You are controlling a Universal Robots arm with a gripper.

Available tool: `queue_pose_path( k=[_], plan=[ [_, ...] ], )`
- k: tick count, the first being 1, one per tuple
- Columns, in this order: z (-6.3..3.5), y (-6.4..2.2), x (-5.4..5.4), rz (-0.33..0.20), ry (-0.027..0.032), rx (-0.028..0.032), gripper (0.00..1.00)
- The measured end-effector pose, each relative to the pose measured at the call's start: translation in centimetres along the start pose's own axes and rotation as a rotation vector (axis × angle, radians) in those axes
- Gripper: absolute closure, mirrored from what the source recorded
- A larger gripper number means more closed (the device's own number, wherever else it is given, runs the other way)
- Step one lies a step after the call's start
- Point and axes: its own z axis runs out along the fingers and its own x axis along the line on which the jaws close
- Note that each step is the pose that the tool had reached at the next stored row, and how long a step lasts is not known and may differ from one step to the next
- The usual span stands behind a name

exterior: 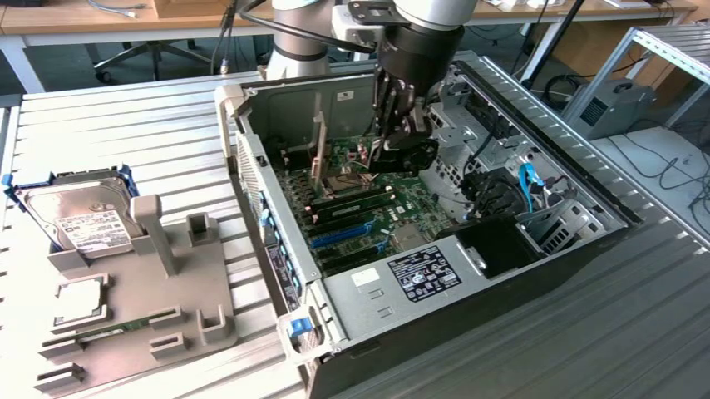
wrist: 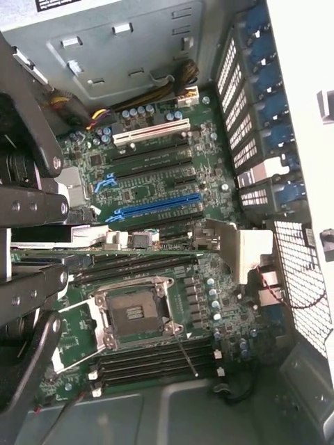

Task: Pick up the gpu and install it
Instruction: 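Insert the gpu into the slot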

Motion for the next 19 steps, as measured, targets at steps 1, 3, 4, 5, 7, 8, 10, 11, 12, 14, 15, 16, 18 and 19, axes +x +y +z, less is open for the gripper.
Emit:
queue_pose_path(
  k=[1,3,4,5,7,8,10,11,12,14,15,16,18,19],
  plan=[
    [0.0,0.0,0.0,-0.006,0.0001,-0.0001,0.74],
    [0.0,0.0,0.0,-0.018,0.0006,-0.0004,0.74],
    [0.0,0.0,0.0,-0.023,0.0008,-0.0005,0.74],
    [0.0,0.0,0.0,-0.029,0.001,-0.0006,0.74],
    [0.0,0.0,0.0,-0.04,0.0013,-0.0008,0.74],
    [0.0,0.0,0.0,-0.046,0.0015,-0.001,0.74],
    [0.0,0.0,0.0,-0.058,0.0019,-0.0012,0.74],
    [0.0,0.0,0.0,-0.063,0.0021,-0.0013,0.74],
    [0.0,0.0,0.0,-0.069,0.0023,-0.0014,0.74],
    [0.0,0.0,0.0,-0.081,0.0026,-0.0017,0.74],
    [0.0,0.0,0.0,-0.086,0.0028,-0.0018,0.74],
    [0.0,0.0,0.0,-0.093,0.003,-0.0019,0.74],
    [0.0,0.0,0.0,-0.108,0.0034,-0.0022,0.74],
    [0.0,0.0,0.0,-0.115,0.0036,-0.0024,0.74]
  ],
)
